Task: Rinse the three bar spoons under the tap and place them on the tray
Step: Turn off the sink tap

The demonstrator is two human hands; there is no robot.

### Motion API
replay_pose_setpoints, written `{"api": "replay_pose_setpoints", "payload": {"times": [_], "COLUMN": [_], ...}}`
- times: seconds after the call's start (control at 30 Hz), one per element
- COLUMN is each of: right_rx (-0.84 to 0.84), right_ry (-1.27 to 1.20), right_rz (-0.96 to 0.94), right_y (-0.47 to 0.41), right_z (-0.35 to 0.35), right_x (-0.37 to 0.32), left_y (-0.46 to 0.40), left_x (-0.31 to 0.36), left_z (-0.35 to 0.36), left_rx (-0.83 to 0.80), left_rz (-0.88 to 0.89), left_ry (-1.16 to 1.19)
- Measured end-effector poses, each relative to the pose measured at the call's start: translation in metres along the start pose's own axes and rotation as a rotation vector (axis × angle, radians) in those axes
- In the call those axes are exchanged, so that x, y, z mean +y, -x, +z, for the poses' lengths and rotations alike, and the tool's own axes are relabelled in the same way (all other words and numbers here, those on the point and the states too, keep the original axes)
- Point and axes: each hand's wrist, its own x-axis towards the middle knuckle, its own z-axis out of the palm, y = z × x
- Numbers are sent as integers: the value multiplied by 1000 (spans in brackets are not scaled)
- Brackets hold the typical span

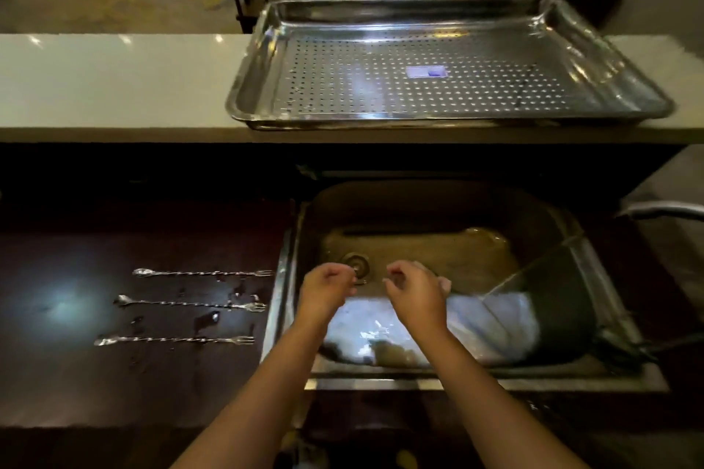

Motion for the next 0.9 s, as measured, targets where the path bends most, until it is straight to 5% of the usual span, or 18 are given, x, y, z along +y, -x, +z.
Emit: {"api": "replay_pose_setpoints", "payload": {"times": [0.5, 0.9], "right_rx": [132, -48], "right_ry": [144, 182], "right_rz": [201, 181], "right_y": [53, 48], "right_z": [-137, -168], "right_x": [172, 193], "left_y": [54, 52], "left_x": [-74, -105], "left_z": [173, 172], "left_rx": [-26, 54], "left_rz": [553, 586], "left_ry": [-802, -1219]}}
